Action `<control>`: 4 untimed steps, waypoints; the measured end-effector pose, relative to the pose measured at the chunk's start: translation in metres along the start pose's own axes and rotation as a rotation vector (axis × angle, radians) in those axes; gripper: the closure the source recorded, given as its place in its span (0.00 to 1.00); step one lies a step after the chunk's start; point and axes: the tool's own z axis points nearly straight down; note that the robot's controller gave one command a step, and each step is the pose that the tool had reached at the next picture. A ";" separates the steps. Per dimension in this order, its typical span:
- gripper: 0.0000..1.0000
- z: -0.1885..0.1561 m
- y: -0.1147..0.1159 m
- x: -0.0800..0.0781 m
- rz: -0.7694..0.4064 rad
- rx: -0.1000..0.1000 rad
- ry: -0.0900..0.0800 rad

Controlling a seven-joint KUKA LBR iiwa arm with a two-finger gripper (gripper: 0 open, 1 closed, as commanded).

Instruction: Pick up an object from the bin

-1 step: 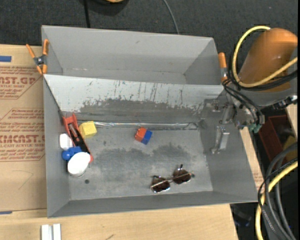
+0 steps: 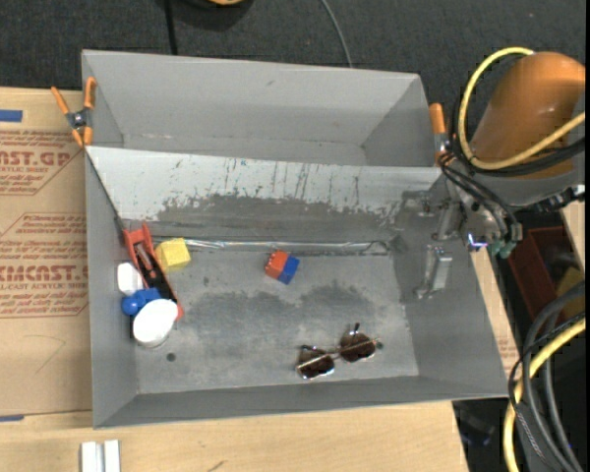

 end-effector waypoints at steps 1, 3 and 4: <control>0.00 0.040 0.014 0.009 -0.008 0.002 -0.006; 0.00 0.134 0.026 0.054 -0.071 0.000 -0.006; 0.00 0.151 0.023 0.075 -0.042 0.001 -0.010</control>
Offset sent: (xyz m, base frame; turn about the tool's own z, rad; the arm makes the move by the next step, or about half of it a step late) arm -0.0208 0.0376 -0.1072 -0.0761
